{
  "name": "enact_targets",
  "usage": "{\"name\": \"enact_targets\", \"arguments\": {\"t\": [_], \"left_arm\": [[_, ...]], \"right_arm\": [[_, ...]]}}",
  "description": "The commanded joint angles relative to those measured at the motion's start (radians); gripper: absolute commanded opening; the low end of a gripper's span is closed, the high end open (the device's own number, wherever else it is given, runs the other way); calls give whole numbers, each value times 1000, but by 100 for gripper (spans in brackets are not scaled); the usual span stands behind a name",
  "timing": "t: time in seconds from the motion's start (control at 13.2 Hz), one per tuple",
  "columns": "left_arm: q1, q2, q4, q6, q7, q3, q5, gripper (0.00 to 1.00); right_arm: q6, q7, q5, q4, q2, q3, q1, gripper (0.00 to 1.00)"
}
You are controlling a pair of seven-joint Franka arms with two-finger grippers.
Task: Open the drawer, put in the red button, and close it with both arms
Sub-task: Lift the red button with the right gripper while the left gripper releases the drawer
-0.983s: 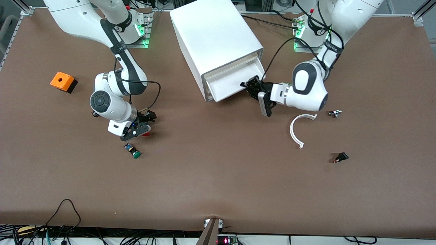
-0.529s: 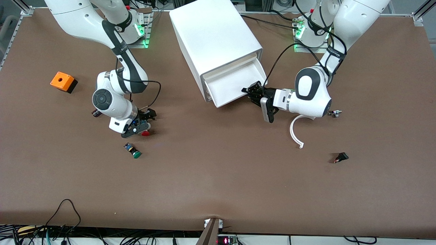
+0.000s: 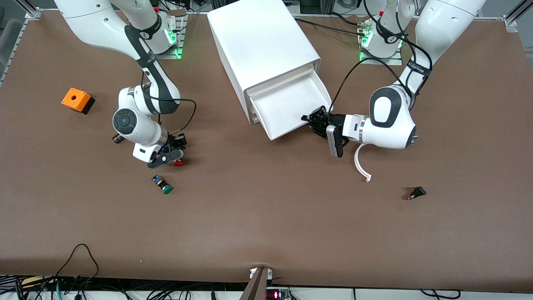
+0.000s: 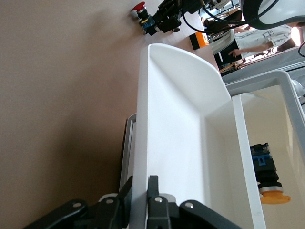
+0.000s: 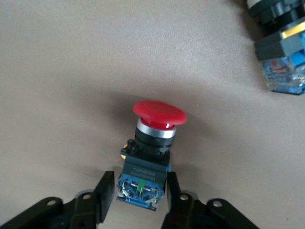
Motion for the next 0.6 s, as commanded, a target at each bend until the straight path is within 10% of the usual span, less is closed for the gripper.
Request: {"name": "enact_targets", "arguments": {"t": [0.0,0.23,0.53], "left_arm": [[20,1,49,-7,34,2,28,100],[33,1,86,-96,5,9,74,100],[31,9,300,-381,-314,11,435,100]], "right_arm": [[7,-21,3,-6,-25,1,0,28],[14,-66,3,4,-24,1,0,18],[-13,-93,1,86,-62,6,0,15]]}}
